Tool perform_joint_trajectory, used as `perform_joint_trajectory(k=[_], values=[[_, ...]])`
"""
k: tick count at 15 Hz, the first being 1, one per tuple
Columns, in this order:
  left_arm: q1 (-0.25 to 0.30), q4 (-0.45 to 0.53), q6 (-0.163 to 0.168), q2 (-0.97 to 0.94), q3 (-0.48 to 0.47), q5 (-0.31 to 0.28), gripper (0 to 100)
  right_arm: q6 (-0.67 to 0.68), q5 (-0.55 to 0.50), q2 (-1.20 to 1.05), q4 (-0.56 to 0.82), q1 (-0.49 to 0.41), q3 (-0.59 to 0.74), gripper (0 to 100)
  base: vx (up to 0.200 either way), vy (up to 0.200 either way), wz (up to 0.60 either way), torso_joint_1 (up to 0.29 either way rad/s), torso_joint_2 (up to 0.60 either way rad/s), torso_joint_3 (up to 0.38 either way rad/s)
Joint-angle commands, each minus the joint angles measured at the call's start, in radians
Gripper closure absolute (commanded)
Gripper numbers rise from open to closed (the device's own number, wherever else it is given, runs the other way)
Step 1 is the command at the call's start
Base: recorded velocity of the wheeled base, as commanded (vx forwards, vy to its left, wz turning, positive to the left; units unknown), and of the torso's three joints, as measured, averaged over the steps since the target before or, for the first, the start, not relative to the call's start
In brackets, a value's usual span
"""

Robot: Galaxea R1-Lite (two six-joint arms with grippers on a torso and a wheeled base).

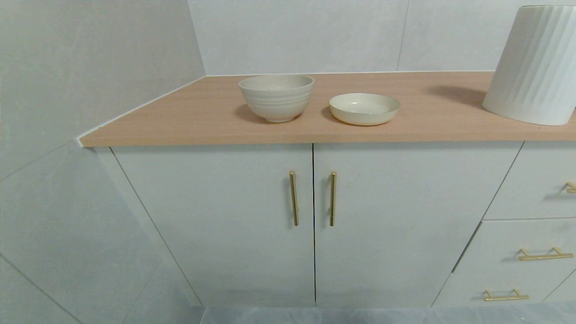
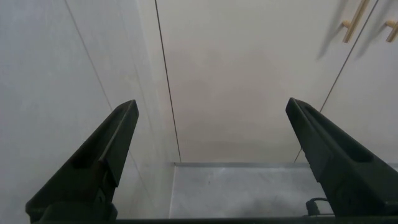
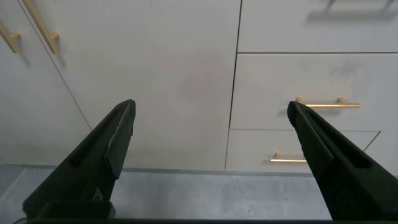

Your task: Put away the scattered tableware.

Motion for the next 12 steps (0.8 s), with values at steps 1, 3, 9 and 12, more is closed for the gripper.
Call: perform_joint_trajectory(k=[1,3,9,12], values=[[0.002,0.001,-0.001,0.002,0.0,0.0,0,0.0,0.001,0.001,0.0,0.0,0.0,0,0.0,0.0,0.0,0.0,0.0,0.0],[0.0,0.001,0.002,0.002,0.0,0.0,0,0.0,0.001,0.001,0.0,0.0,0.0,0,0.0,0.0,0.0,0.0,0.0,0.0],[0.002,0.0,-0.002,0.002,0.0,0.0,0,-0.005,0.001,0.001,0.0,0.0,0.0,0,0.0,0.0,0.0,0.0,0.0,0.0],[0.002,0.0,-0.004,0.002,0.0,0.0,0,-0.008,-0.004,0.001,-0.003,0.0,0.0,0,0.0,0.0,0.0,0.0,0.0,0.0]])
